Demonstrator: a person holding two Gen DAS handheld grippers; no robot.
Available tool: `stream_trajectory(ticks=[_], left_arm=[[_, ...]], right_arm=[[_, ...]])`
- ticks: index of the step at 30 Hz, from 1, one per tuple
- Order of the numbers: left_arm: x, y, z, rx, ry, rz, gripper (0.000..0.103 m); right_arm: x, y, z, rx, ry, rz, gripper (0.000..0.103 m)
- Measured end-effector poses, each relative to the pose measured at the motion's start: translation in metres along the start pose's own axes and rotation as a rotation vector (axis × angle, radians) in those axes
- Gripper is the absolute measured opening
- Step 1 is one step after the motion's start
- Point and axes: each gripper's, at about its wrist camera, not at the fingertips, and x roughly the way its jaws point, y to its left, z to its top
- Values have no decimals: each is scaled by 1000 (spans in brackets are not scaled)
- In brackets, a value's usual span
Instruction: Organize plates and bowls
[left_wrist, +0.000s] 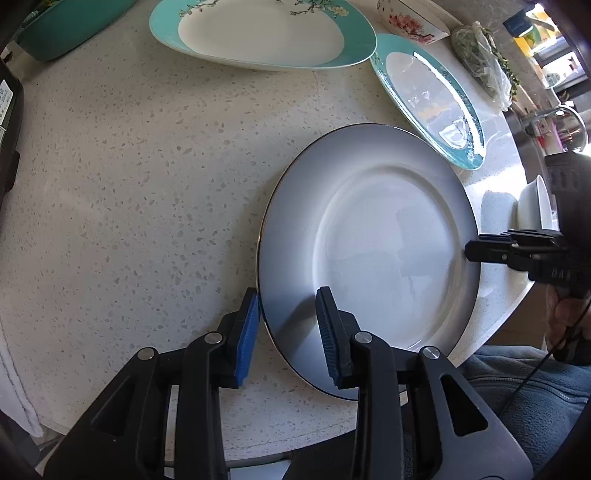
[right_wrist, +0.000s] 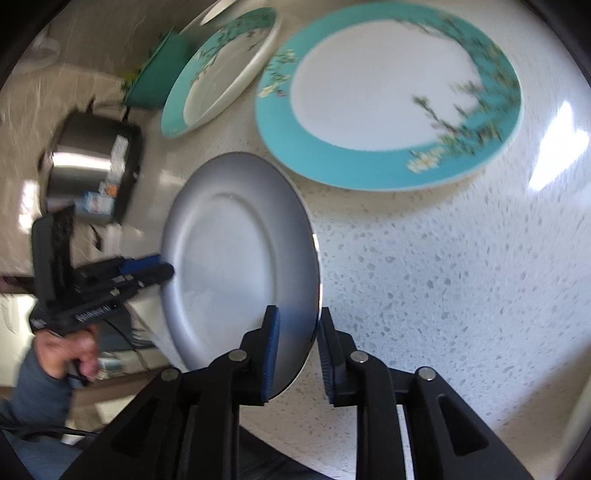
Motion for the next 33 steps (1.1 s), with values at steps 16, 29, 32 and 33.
stream_trajectory(ticks=[16, 29, 32, 33], left_arm=[[-3, -4, 0, -16, -35, 14, 40], [-68, -57, 67, 42, -312, -258, 103], [-51, -80, 89, 43, -240, -299, 103], [-44, -84, 94, 29, -218, -294, 103]], right_arm=[[10, 53, -6, -267, -9, -356, 47], [-145, -69, 29, 73, -298, 249, 85], [-165, -103, 46, 110, -328, 293, 86], [-169, -115, 51, 107, -331, 307, 86]])
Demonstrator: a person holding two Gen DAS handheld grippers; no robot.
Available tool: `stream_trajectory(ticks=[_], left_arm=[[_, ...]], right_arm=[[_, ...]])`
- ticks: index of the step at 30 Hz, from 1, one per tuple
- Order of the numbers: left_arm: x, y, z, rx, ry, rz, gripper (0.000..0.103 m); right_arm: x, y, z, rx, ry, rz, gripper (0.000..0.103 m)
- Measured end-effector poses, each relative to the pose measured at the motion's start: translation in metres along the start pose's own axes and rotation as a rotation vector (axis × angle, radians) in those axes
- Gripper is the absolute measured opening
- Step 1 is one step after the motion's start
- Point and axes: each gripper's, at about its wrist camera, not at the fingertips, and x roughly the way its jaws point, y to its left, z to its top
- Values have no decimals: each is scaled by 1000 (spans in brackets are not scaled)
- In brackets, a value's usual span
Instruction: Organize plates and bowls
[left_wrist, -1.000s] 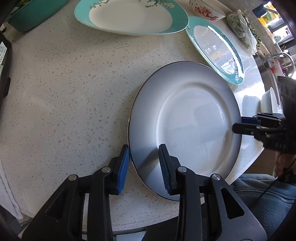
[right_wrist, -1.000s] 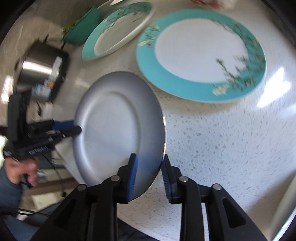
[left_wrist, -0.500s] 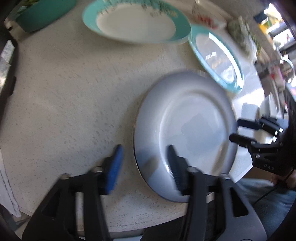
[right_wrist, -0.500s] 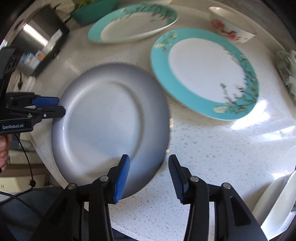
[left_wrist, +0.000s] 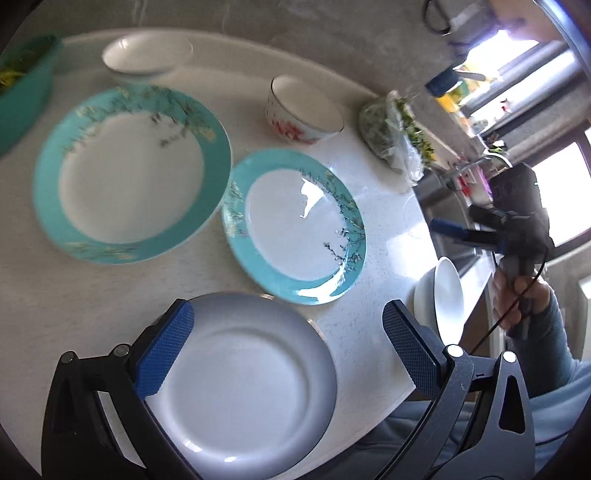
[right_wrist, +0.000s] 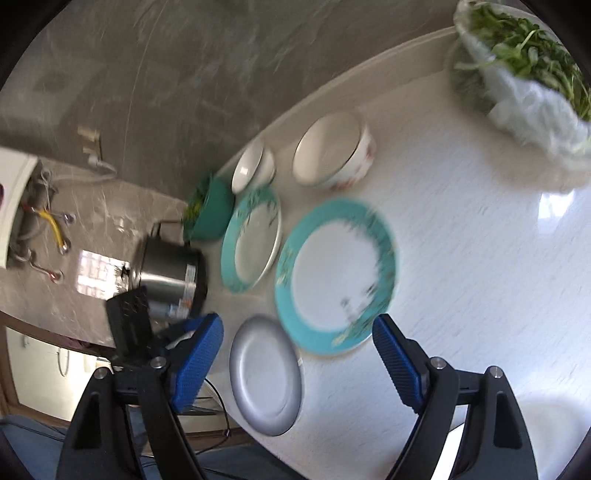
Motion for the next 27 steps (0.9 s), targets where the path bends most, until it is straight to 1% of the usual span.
stream_trajectory(ticks=[2, 4, 6, 8, 11, 13, 16, 22, 25, 26, 27], left_arm=[[17, 0, 11, -36, 36, 15, 103], [29, -1, 19, -56, 35, 17, 103], [40, -1, 26, -83, 36, 43, 103], [49, 2, 32, -82, 42, 68, 103], [63, 5, 40, -93, 60, 101, 102], [73, 8, 44, -114, 70, 111, 102], [90, 6, 52, -116, 84, 115, 102], [103, 13, 55, -135, 97, 112, 102], [108, 15, 55, -136, 105, 112, 97], [110, 16, 55, -136, 108, 112, 94], [111, 18, 55, -139, 110, 111, 87]], right_arm=[[-2, -19, 17, 13, 15, 24, 83], [9, -30, 31, 23, 55, 54, 80], [21, -42, 44, 18, 101, 71, 77], [37, -54, 51, 30, 145, 75, 71], [52, -69, 54, 44, 194, 118, 66], [63, -77, 57, 64, 216, 121, 63], [76, -87, 60, 81, 243, 140, 61], [90, -96, 56, 100, 280, 150, 58], [93, -99, 53, 106, 286, 150, 58], [94, -100, 52, 110, 289, 150, 58], [96, -100, 52, 113, 291, 150, 58]])
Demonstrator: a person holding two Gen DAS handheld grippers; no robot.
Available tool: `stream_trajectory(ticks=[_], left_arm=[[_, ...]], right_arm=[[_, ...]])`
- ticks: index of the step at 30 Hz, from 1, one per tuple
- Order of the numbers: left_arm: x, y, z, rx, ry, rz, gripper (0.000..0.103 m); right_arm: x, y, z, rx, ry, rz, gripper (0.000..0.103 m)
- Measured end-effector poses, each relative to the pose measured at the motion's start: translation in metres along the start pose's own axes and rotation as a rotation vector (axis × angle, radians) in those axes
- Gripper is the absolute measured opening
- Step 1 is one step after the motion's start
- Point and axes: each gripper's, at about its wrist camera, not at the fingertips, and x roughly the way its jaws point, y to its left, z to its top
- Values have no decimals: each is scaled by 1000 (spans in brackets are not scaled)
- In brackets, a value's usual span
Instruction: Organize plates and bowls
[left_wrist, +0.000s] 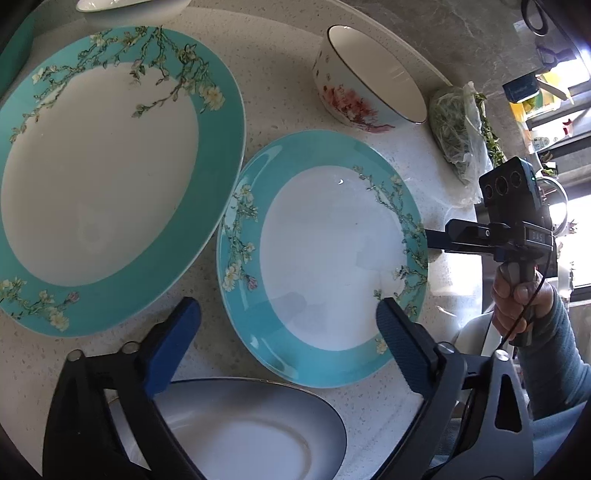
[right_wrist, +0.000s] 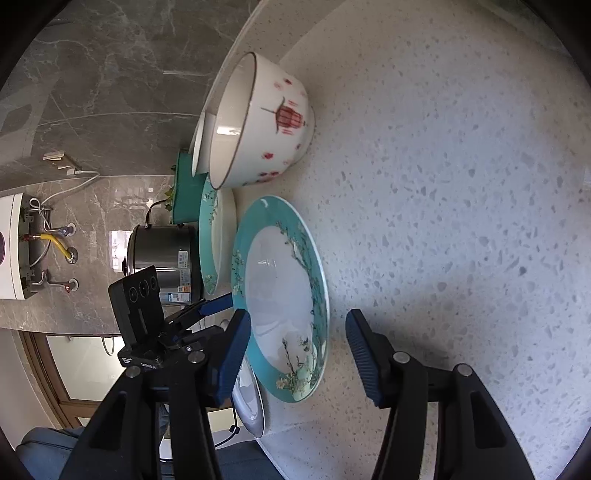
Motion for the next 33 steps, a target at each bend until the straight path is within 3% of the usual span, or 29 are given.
stream_trajectory(ticks=[3, 7, 13, 16, 18, 21, 24, 25, 27, 29, 33], left_arm=[[-1, 3, 2, -7, -11, -2, 79], [0, 3, 6, -7, -13, -6, 78], [-1, 6, 6, -8, -9, -33, 63], [-4, 14, 7, -34, -10, -45, 48], [-5, 19, 7, -46, -8, -45, 33], [-6, 24, 7, -46, -3, -45, 30], [-6, 24, 9, -34, 4, -32, 30], [-6, 23, 10, -30, 5, -22, 30], [-6, 22, 11, -25, 4, 10, 21], [-7, 24, 11, -21, 4, 29, 16], [-6, 25, 10, -7, 9, 27, 13]], right_arm=[[2, 4, 0, 1, 4, -17, 57], [4, 3, 2, 18, 20, -40, 57], [7, 2, 3, 31, 31, -30, 56], [11, 2, 2, 32, 43, -25, 53], [12, 2, 3, 38, 40, -20, 53], [12, 2, 4, 40, 36, -23, 51], [11, 0, 4, 44, 33, -33, 46], [10, 0, 4, 45, 31, -42, 41], [10, -1, 3, 45, 28, -72, 31], [9, -3, 2, 40, 23, -123, 12], [4, -7, -1, 54, -3, -144, 10]])
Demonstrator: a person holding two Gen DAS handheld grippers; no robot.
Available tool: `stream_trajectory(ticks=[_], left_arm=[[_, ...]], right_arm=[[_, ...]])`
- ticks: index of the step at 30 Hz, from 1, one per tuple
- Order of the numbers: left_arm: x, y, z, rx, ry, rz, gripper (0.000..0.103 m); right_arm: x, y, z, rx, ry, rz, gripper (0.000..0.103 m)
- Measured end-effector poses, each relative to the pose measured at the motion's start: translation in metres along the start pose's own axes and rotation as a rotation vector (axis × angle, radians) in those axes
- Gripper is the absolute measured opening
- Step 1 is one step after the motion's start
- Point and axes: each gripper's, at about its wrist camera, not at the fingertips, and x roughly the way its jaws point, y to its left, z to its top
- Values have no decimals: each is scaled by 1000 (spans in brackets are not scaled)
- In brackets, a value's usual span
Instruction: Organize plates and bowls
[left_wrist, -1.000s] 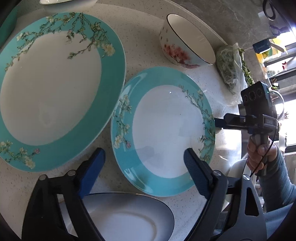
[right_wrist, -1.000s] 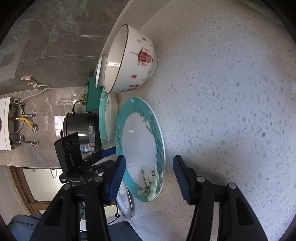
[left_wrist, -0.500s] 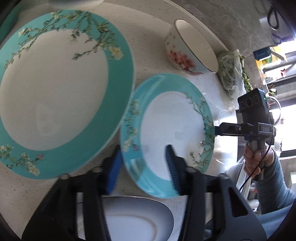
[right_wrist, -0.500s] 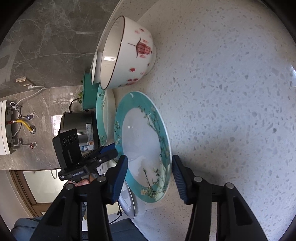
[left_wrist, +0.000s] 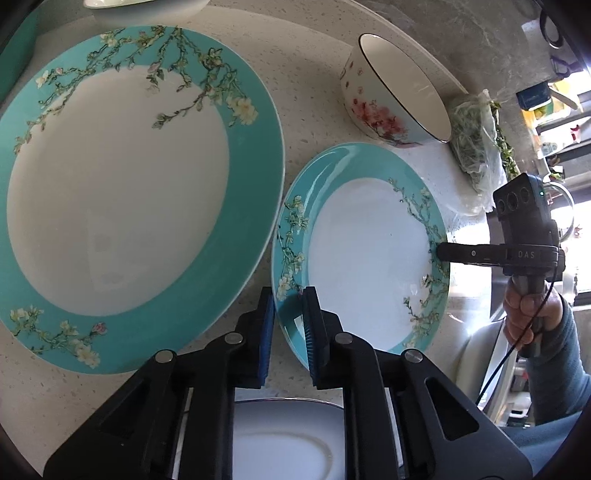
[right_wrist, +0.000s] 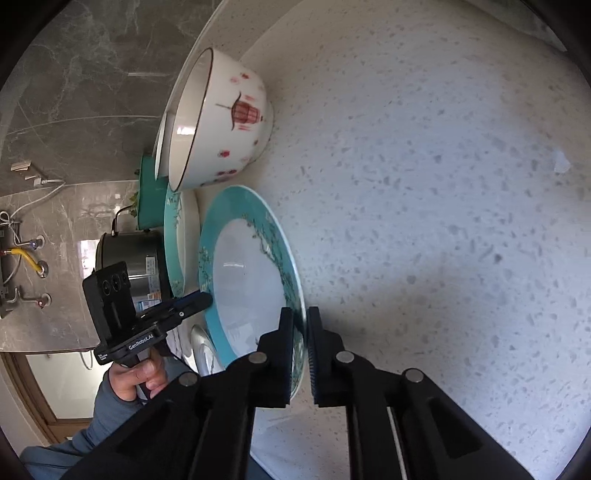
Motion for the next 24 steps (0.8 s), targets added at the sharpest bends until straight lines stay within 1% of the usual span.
stream_trajectory(ticks=[4, 7, 13, 24], left_arm=[[1, 1, 1, -2, -1, -5, 13], [1, -2, 0, 13, 2, -2, 13], [3, -5, 0, 19, -1, -10, 13], [-10, -16, -5, 38, -19, -22, 13]], right_arm=[[-2, 4, 0, -15, -9, -41, 10], [-3, 5, -1, -17, -12, -54, 11], [-7, 5, -5, -19, -21, -57, 11], [-18, 12, -14, -34, -53, -57, 11]])
